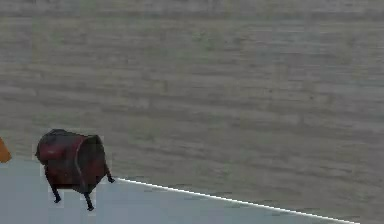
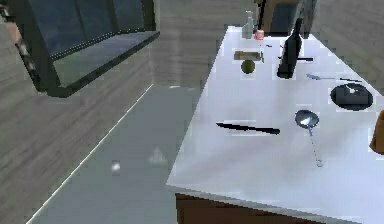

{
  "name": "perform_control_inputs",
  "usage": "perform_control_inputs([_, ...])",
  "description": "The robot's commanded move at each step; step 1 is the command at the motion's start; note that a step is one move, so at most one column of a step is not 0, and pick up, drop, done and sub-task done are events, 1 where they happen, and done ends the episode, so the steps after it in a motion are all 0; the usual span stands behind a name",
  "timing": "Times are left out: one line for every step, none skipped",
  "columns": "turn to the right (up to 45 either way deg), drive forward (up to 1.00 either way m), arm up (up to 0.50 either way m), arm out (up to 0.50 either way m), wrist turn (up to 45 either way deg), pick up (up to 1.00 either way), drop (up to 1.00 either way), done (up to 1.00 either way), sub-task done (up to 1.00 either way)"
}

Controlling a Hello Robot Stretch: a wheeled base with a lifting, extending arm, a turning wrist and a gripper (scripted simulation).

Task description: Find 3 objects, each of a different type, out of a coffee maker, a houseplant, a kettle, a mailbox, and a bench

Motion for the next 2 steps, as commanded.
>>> perform_control_inputs([-30.0, 0.0, 0.0, 0.0, 0.0, 0.0, 0.0, 0.0, 0.0])
perform_control_inputs([0.0, 0.6, 0.0, 0.0, 0.0, 0.0, 0.0, 0.0, 0.0])
